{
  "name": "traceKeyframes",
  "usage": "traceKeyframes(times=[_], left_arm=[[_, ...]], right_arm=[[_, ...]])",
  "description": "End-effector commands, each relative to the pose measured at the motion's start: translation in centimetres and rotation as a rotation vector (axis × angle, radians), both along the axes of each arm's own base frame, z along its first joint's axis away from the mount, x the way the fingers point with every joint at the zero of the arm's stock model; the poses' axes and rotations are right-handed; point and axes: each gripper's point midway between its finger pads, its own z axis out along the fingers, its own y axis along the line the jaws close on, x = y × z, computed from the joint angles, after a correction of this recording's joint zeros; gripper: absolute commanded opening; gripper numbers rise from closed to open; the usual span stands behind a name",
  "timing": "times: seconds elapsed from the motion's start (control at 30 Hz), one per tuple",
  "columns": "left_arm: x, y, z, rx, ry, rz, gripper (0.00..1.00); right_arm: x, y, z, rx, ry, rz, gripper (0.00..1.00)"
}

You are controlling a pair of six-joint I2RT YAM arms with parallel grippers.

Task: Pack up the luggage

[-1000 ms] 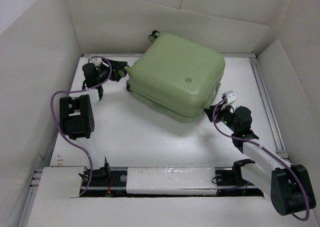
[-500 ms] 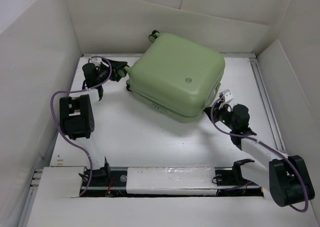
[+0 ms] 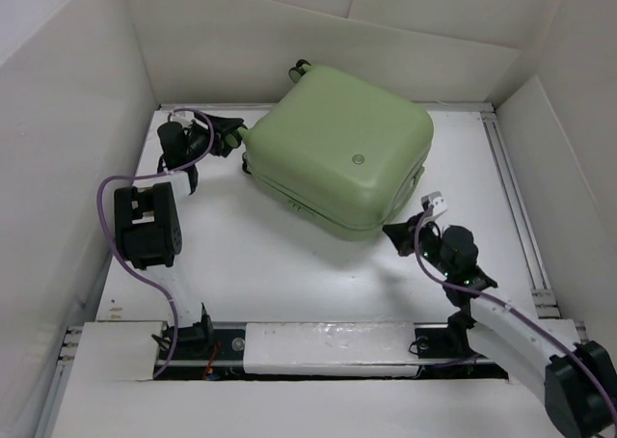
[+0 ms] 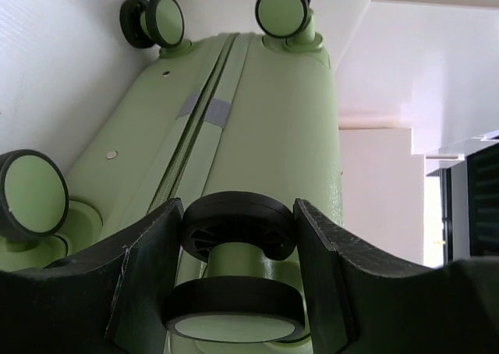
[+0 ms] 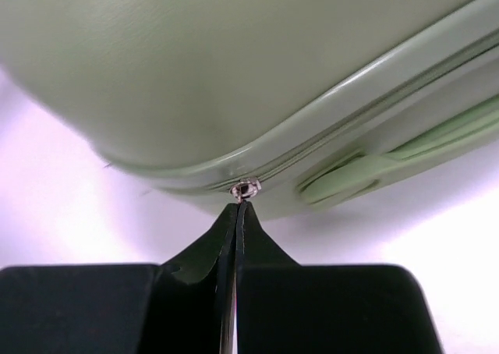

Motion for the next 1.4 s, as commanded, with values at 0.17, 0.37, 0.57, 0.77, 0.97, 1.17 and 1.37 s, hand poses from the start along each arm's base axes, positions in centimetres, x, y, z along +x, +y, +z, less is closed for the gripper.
traceKeyframes(times=[0.17, 0.37, 0.57, 0.77, 0.97, 1.17, 1.37], left_arm=[[-1.4, -1.0, 4.0, 0.033, -0.153, -0.024, 0.00], [-2.5, -2.0, 3.2, 0.059, -0.116, -0.047, 0.01], [-5.8, 6.0, 7.9, 0.263, -0.126, 0.252, 0.95], [-16.8, -4.4, 10.6, 0.512, -0.293, 0.156, 0.08], [-25.6, -13.8, -0.2, 0.456, -0.188, -0.075, 0.00], [-29.6, -19.9, -7.2, 0.554, -0.094, -0.239, 0.00], [-27.7, -24.4, -8.1, 0.550, -0.123, -0.306, 0.00]], right_arm=[[-3.2, 3.9, 1.7, 0.076, 0.089, 0.045, 0.00], [-0.1, 4.1, 3.4, 0.019, 0.091, 0.025, 0.00], [1.9, 3.8, 5.5, 0.017, 0.057, 0.043, 0.00], [3.1, 2.4, 6.4, 0.017, 0.048, 0.033, 0.00], [4.0, 0.4, 6.1, -0.009, 0.062, 0.012, 0.00], [4.7, -2.6, 7.3, -0.037, 0.047, -0.029, 0.00], [4.0, -2.8, 6.5, -0.058, 0.065, -0.015, 0.00]])
